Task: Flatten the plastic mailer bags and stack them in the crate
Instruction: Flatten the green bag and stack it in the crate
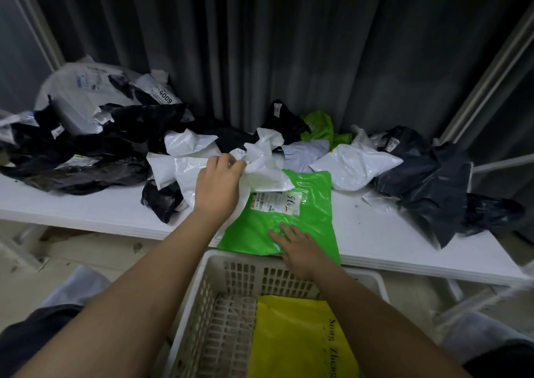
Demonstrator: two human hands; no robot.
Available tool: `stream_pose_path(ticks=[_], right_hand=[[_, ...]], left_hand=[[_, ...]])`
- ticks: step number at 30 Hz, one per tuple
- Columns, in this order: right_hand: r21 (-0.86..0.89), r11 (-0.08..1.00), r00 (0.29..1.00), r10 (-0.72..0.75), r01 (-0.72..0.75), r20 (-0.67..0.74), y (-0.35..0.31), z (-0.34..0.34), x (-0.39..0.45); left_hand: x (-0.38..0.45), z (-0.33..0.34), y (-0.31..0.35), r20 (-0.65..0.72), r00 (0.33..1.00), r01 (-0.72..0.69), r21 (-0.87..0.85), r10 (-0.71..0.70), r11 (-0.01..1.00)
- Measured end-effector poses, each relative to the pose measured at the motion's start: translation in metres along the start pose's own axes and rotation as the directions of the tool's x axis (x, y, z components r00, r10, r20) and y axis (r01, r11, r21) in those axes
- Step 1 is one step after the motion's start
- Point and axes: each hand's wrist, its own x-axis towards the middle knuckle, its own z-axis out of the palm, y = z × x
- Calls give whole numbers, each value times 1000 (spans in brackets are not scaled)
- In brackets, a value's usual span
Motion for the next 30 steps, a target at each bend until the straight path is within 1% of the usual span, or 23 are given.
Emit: stream_pose_path(ticks=[2,4,6,7,8,9,10,12,13,15,17,19,22,25,27,28,30], right_hand=[[-5,1000,998,3,-3,61,5,0,2],[28,1000,993,-4,1,116,8,-6,2],[146,989,997,-10,-2,81,11,-14,4],[262,965,1000,10,-16,25,11,-21,4],[412,911,997,59,-31,-56,13,-27,5],[572,820,981,135,-31,-141,15,-35,5],[693,720,952,228,-23,-205,15,-44,6],[822,570,870,408,-6,-276,15,-66,8],[860,511,841,462,7,-281,15,-79,10],[913,407,836,488,36,-251,18,-102,17],[957,290,873,459,28,-164,20,-115,22],[983,183,899,431,4,-84,22,-117,26],[993,121,902,429,-9,-45,27,-108,23],[1000,1,920,391,-18,16,29,-97,17],[996,-86,933,358,21,11,30,-94,15],[992,-112,934,356,51,-8,29,-95,13],[988,-86,922,378,128,-86,30,-100,10]], left_hand=[[-1,3,1,8,1000,-4,-16,4,1000],[-1,6,3,13,1000,1,-41,-1,999],[-1,9,3,11,1000,-3,-61,4,998],[0,11,3,4,1000,-5,-71,5,997],[1,12,3,1,1000,0,-84,0,996],[3,13,4,1,1000,7,-102,-7,995],[4,14,5,3,1000,14,-124,-13,992],[8,14,9,-8,1000,5,-173,-6,985],[9,15,10,-19,1000,-16,-195,13,981],[13,14,14,-41,997,-67,-243,59,968],[17,11,20,-47,995,-101,-292,91,951],[22,9,25,-43,996,-87,-357,77,930],[26,8,31,-35,998,-67,-427,57,902],[28,9,34,25,999,-21,-432,36,902],[29,8,37,64,998,25,-428,3,903],[31,8,38,90,996,50,-412,-14,910],[37,5,40,160,985,113,-365,-58,924]])
